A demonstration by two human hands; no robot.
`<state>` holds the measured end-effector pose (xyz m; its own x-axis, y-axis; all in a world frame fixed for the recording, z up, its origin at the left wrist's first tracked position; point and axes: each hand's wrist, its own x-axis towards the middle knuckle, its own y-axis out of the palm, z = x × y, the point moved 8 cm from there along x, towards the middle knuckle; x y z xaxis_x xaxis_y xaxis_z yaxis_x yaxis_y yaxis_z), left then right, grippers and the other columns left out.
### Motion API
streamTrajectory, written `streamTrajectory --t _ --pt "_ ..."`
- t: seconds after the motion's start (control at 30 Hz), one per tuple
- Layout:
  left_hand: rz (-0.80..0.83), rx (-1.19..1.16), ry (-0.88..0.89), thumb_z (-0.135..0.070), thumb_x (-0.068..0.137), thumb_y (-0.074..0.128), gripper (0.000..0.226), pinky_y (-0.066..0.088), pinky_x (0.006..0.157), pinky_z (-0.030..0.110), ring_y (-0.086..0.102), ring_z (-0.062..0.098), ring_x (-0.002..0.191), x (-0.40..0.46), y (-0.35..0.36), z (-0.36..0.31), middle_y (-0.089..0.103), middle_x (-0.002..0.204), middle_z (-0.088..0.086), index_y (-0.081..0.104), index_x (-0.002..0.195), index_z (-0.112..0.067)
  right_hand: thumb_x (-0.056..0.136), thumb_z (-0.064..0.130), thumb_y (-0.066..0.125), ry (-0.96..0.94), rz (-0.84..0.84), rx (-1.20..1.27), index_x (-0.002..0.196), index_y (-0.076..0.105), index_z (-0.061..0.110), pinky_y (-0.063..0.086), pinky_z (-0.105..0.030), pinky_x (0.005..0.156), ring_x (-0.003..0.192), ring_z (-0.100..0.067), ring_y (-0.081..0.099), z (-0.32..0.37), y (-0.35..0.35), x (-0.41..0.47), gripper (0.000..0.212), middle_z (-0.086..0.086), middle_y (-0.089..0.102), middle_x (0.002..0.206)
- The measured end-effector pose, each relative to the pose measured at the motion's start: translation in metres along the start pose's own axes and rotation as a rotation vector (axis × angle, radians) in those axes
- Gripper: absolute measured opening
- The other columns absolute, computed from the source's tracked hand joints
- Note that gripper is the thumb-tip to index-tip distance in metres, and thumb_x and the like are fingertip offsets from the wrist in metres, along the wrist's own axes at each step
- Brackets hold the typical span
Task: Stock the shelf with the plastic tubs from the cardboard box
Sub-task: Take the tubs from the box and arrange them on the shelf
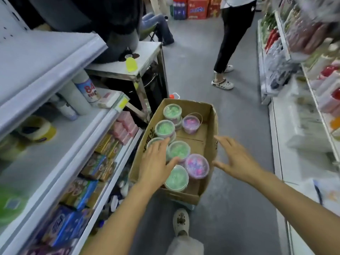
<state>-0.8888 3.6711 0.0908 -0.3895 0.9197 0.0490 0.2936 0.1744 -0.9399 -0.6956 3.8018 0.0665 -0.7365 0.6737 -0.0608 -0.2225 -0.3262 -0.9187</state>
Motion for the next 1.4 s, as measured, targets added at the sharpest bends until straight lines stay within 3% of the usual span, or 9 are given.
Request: streamTrajectory --t 0.13,0.23,0.43,0.67,0.9,1.0,1.13,1.27,1.4 --pt "0.181 0.004 0.007 -0.047 0.092 0.053 0.069 0.032 0.106 0.035 0.032 0.021 0.137 0.063 0.06 0.026 0.036 0.149 0.004 0.025 0.149 -0.021 0.083 0.051 0.063 0.088 0.256 0.007 0.149 0.02 0.027 0.044 -0.037 0.098 0.128 -0.023 0.043 -0.023 0.062 0.054 0.082 -0.001 0.032 0.148" --pt "0.311 0.002 0.005 -0.045 0.092 0.054 0.07 0.034 0.106 0.037 0.033 0.023 0.136 0.097 0.106 0.046 0.037 0.148 0.006 0.023 0.15 -0.021 0.09 0.039 0.06 0.156 0.434 0.028 0.149 0.019 0.027 0.043 -0.041 0.1 0.128 -0.026 0.042 -0.043 0.114 0.088 0.073 -0.003 0.031 0.147" --pt "0.418 0.018 0.054 -0.043 0.093 0.053 0.067 0.035 0.106 0.039 0.036 0.025 0.133 0.145 0.168 0.068 0.039 0.147 0.007 0.025 0.149 -0.019 0.097 0.034 0.047 0.246 0.61 0.023 0.152 0.016 0.021 0.04 -0.039 0.1 0.124 -0.031 0.047 -0.073 0.193 0.134 0.064 -0.011 0.041 0.143" --pt "0.505 0.042 0.105 -0.041 0.093 0.053 0.063 0.034 0.107 0.041 0.036 0.028 0.133 0.18 0.203 0.075 0.039 0.147 0.008 0.028 0.147 -0.02 0.089 0.027 0.061 0.256 0.713 0.115 0.129 0.055 0.022 0.047 -0.035 0.093 0.112 -0.025 0.058 -0.089 0.217 0.154 0.041 -0.004 0.061 0.125" --pt "0.581 0.083 0.14 -0.04 0.093 0.052 0.057 0.038 0.103 0.039 0.043 0.026 0.128 0.203 0.215 0.081 0.048 0.139 0.006 0.035 0.144 -0.022 0.089 0.026 0.064 0.208 0.739 0.139 0.107 0.069 0.014 0.051 -0.036 0.088 0.096 -0.019 0.061 -0.092 0.166 0.183 0.022 0.0 0.066 0.104" --pt "0.545 -0.002 0.092 -0.036 0.094 0.052 0.051 0.04 0.101 0.04 0.045 0.026 0.123 0.224 0.213 0.079 0.051 0.133 0.009 0.041 0.14 -0.016 0.09 0.027 0.061 0.243 0.675 0.113 0.102 0.07 0.013 0.052 -0.037 0.085 0.092 -0.02 0.061 -0.105 0.136 0.205 0.02 -0.002 0.067 0.099" --pt "0.489 -0.186 -0.066 -0.033 0.094 0.053 0.05 0.04 0.103 0.037 0.046 0.025 0.126 0.256 0.222 0.082 0.048 0.138 0.008 0.042 0.139 -0.014 0.091 0.024 0.06 0.451 0.443 0.226 0.099 0.063 0.006 0.052 -0.038 0.078 0.088 -0.024 0.063 -0.132 0.103 0.231 0.02 -0.008 0.064 0.096" --pt "0.533 -0.299 -0.197 -0.027 0.095 0.052 0.049 0.039 0.105 0.037 0.048 0.025 0.127 0.284 0.259 0.088 0.049 0.14 0.009 0.043 0.14 -0.011 0.093 0.021 0.056 0.639 0.182 0.4 0.095 0.058 0.001 0.056 -0.042 0.068 0.077 -0.028 0.066 -0.157 0.094 0.246 0.019 -0.015 0.065 0.087" --pt "0.532 -0.541 -0.491 -0.024 0.091 0.053 0.039 0.047 0.096 0.04 0.057 0.033 0.115 0.301 0.314 0.096 0.06 0.124 0.016 0.055 0.125 -0.004 0.093 0.019 0.055 0.796 -0.065 0.555 0.092 0.055 0.0 0.059 -0.038 0.054 0.066 -0.025 0.069 -0.176 0.095 0.255 0.019 -0.018 0.067 0.086"
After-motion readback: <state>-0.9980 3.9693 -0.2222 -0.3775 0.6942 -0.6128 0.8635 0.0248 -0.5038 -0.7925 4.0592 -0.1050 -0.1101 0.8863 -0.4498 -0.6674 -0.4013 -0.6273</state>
